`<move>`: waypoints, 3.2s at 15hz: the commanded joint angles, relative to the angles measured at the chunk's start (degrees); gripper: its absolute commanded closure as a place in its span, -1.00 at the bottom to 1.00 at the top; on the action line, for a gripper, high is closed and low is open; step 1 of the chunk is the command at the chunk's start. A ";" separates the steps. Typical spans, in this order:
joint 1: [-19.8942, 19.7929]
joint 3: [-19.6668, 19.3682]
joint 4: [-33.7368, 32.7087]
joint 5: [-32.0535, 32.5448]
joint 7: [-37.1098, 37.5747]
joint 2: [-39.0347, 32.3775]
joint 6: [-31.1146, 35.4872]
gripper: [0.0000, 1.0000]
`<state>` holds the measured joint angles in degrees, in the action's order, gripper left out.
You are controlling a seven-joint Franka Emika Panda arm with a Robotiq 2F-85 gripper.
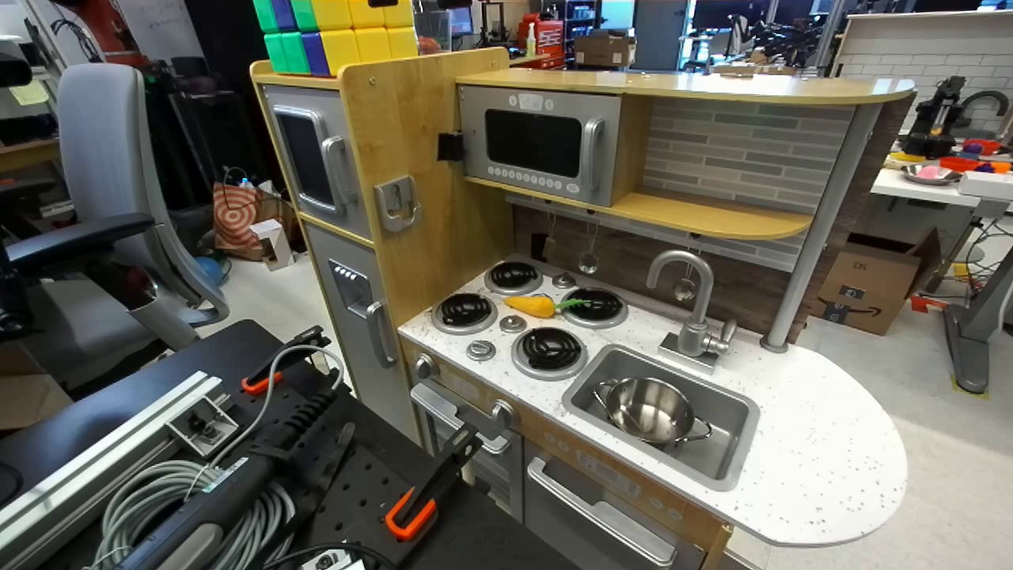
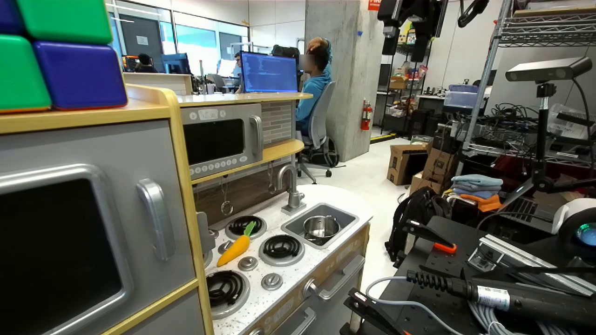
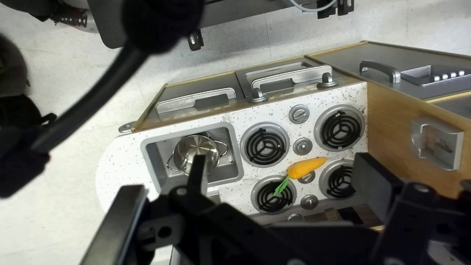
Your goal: Put the carrot plush toy inside the pot in the sink
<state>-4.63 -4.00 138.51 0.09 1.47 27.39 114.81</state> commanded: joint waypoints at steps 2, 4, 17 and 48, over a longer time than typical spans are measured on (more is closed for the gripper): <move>-1.39 1.52 1.41 -0.44 9.31 -6.08 9.25 -1.00; -2.09 2.73 2.91 0.98 15.82 -10.23 14.26 -1.00; 3.15 0.54 -4.65 5.38 42.74 -40.98 35.30 -1.00; 13.30 0.72 -58.64 -17.18 67.43 -95.75 48.40 -1.00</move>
<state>7.15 -1.80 89.45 -16.36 66.93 -61.87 164.27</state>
